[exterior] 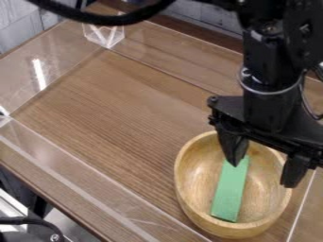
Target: Put the green block in the brown bowl
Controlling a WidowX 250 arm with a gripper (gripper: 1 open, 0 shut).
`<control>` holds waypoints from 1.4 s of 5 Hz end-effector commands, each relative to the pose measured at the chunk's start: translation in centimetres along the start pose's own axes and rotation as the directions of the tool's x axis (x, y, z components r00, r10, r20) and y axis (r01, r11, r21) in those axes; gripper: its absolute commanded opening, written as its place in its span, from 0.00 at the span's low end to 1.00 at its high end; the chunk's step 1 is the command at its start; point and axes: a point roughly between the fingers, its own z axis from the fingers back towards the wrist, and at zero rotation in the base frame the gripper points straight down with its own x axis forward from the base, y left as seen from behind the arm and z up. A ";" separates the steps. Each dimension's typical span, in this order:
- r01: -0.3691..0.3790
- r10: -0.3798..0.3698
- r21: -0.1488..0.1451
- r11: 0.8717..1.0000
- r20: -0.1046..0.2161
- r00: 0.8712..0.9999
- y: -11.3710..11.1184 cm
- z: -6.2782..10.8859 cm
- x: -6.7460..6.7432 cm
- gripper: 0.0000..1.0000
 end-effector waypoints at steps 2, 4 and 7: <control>0.001 0.000 -0.028 1.000 0.041 0.999 -0.2 1.7 1.0 1.00; 0.009 -0.008 -0.036 0.999 0.043 0.999 -0.2 1.9 1.3 1.00; 0.021 -0.019 -0.046 0.999 0.040 0.999 -0.2 1.6 1.3 1.00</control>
